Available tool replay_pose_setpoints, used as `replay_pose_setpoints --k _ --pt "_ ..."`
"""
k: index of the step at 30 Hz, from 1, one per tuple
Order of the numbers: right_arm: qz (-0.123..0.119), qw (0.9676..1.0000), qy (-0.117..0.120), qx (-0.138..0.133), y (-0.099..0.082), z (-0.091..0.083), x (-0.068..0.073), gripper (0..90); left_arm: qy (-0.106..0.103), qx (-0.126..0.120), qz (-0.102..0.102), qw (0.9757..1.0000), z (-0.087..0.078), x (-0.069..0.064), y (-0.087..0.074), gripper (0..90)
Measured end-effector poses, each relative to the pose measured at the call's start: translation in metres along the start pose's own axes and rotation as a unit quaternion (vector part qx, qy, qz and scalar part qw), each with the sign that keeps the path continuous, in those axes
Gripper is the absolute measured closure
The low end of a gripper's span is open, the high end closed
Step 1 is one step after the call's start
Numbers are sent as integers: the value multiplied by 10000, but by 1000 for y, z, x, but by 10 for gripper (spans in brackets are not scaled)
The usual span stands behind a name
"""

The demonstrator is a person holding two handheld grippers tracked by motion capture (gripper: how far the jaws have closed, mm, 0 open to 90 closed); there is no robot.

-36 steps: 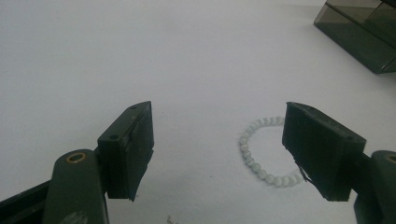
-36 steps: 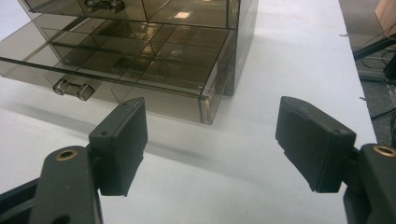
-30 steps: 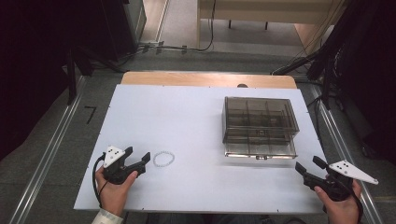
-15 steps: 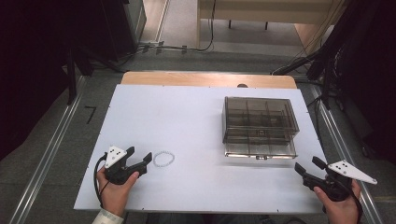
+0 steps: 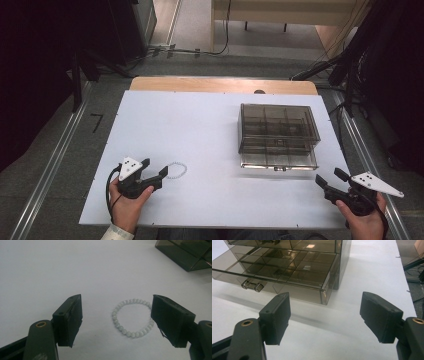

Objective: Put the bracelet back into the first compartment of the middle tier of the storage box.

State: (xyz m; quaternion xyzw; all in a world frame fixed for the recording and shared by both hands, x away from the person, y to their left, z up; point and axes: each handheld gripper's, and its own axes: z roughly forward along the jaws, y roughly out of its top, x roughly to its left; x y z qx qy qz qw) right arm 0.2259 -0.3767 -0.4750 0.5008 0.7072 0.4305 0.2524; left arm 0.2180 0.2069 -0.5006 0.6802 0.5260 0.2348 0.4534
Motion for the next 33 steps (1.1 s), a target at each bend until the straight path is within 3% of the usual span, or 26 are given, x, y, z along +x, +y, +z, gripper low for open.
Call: replay_pose_setpoints --k 33 --pt "3 10000 19 17 0 0 -1 227 -158 230 444 9986 9 -16 -2 264"
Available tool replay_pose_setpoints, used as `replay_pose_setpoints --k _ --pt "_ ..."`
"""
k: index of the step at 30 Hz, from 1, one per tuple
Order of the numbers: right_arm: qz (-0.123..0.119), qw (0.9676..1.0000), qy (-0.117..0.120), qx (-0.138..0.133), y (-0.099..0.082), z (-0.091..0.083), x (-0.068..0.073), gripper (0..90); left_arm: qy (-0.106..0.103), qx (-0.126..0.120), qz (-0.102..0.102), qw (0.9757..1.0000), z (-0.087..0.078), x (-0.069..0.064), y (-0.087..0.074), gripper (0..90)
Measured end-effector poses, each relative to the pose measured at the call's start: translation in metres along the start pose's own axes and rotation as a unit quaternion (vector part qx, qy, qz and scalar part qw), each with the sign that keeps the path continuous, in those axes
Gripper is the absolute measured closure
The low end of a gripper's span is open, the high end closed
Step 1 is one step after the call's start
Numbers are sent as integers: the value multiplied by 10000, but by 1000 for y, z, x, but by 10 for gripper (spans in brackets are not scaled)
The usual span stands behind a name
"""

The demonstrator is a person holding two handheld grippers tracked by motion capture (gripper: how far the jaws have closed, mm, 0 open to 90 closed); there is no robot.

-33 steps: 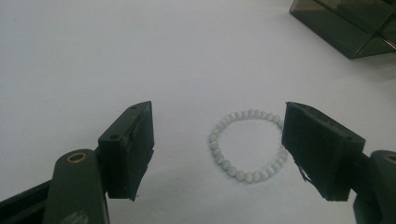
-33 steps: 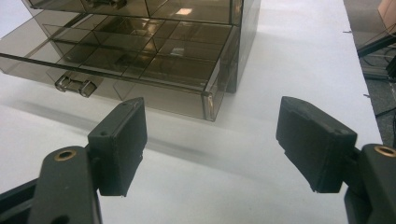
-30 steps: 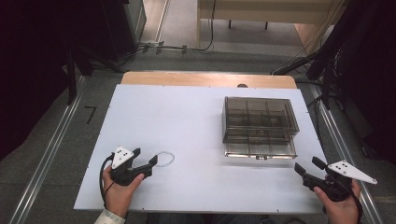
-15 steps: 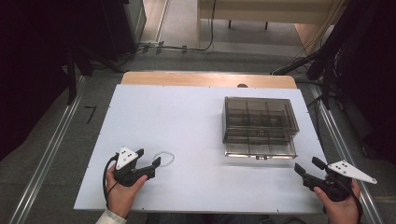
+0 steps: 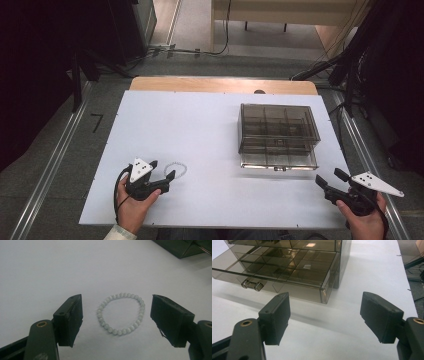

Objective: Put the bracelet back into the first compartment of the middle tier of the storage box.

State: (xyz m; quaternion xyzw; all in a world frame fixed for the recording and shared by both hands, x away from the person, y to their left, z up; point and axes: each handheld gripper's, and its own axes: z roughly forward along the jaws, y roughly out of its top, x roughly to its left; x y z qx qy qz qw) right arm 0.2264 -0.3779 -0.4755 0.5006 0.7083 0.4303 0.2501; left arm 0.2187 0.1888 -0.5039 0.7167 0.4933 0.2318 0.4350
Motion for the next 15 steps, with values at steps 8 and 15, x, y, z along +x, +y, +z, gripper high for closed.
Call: replay_pose_setpoints --k 8,15 --pt "8 10000 7 9 0 0 0 224 -31 51 99 9999 2 -3 0 265" --pt "18 10000 7 11 0 0 0 224 -71 114 147 9998 4 -5 0 266"
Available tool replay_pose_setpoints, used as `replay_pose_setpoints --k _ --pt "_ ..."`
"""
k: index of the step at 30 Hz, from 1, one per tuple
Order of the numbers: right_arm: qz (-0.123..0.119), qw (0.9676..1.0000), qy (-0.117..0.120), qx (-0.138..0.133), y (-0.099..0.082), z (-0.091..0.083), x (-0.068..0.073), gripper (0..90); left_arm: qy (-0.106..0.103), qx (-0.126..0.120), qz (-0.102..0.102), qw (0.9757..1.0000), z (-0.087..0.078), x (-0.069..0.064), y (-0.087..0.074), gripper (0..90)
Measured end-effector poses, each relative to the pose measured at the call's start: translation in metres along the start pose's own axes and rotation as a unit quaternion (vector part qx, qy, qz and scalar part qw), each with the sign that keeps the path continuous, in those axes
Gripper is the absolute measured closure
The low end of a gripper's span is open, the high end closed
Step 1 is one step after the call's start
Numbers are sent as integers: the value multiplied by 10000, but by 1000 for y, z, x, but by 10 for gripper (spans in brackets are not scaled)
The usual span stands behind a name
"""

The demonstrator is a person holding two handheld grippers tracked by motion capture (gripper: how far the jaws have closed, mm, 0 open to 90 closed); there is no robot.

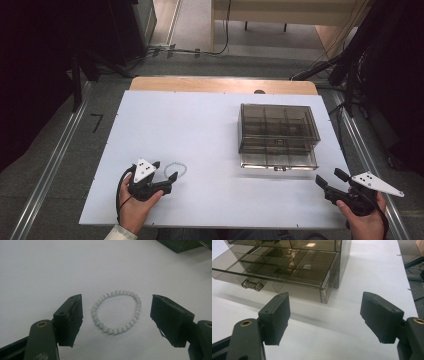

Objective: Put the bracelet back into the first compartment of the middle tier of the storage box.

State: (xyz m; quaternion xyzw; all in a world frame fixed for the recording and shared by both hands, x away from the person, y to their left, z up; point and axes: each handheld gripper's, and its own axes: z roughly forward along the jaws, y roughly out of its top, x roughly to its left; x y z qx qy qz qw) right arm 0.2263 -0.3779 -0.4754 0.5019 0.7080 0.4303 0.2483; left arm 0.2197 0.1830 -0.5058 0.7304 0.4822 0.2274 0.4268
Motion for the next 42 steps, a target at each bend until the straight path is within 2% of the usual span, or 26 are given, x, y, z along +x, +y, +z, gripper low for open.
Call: replay_pose_setpoints --k 10,19,26,34,42 --pt "10 10000 -9 9 0 0 0 224 -105 126 88 9998 4 -3 -1 281" --pt "35 10000 -1 17 0 0 0 224 -213 226 194 9993 7 -6 -1 352" --pt "35 10000 -1 21 0 0 0 224 -269 248 171 9992 8 -6 -1 392" --pt "39 10000 12 25 0 0 0 224 -364 351 235 9984 12 -7 -1 461" --pt "30 10000 24 32 0 0 0 224 -361 417 233 9982 14 -7 -1 500"
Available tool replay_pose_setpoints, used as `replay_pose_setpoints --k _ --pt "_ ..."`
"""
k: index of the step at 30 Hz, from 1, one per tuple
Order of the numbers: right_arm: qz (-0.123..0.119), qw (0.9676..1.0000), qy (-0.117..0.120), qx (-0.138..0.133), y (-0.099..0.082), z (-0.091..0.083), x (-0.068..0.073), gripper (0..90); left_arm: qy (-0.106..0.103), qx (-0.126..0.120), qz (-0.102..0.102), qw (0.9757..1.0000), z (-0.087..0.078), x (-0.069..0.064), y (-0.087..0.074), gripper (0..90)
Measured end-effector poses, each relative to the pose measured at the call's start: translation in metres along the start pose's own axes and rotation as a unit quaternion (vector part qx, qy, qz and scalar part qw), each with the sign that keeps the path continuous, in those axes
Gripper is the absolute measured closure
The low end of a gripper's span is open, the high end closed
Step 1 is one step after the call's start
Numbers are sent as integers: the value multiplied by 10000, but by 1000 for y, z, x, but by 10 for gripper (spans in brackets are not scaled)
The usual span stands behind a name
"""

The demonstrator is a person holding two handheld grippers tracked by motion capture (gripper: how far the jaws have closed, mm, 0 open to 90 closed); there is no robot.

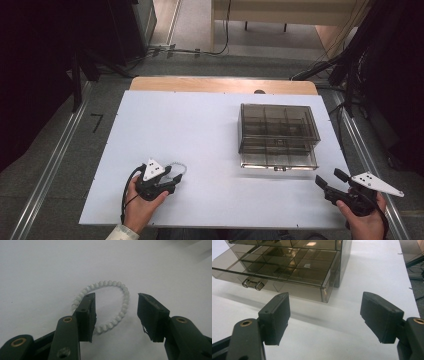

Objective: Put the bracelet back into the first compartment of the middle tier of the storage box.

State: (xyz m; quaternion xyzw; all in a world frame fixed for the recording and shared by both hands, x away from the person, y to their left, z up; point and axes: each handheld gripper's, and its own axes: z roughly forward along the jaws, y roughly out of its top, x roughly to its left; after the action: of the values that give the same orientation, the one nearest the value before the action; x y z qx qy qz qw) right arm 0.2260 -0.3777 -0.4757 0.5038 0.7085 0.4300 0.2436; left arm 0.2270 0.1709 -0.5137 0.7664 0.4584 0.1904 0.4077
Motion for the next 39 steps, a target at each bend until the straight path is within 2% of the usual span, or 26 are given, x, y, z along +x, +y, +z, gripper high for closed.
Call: replay_pose_setpoints --k 15,24,39 --pt "6 10000 5 3 0 0 0 227 -39 108 54 9999 2 -1 1 588" --pt "-5 10000 -1 -2 0 0 0 227 -31 197 151 9997 4 -2 1 676" --pt "-7 10000 -4 -10 0 0 0 227 -6 225 134 9997 5 -3 2 812"
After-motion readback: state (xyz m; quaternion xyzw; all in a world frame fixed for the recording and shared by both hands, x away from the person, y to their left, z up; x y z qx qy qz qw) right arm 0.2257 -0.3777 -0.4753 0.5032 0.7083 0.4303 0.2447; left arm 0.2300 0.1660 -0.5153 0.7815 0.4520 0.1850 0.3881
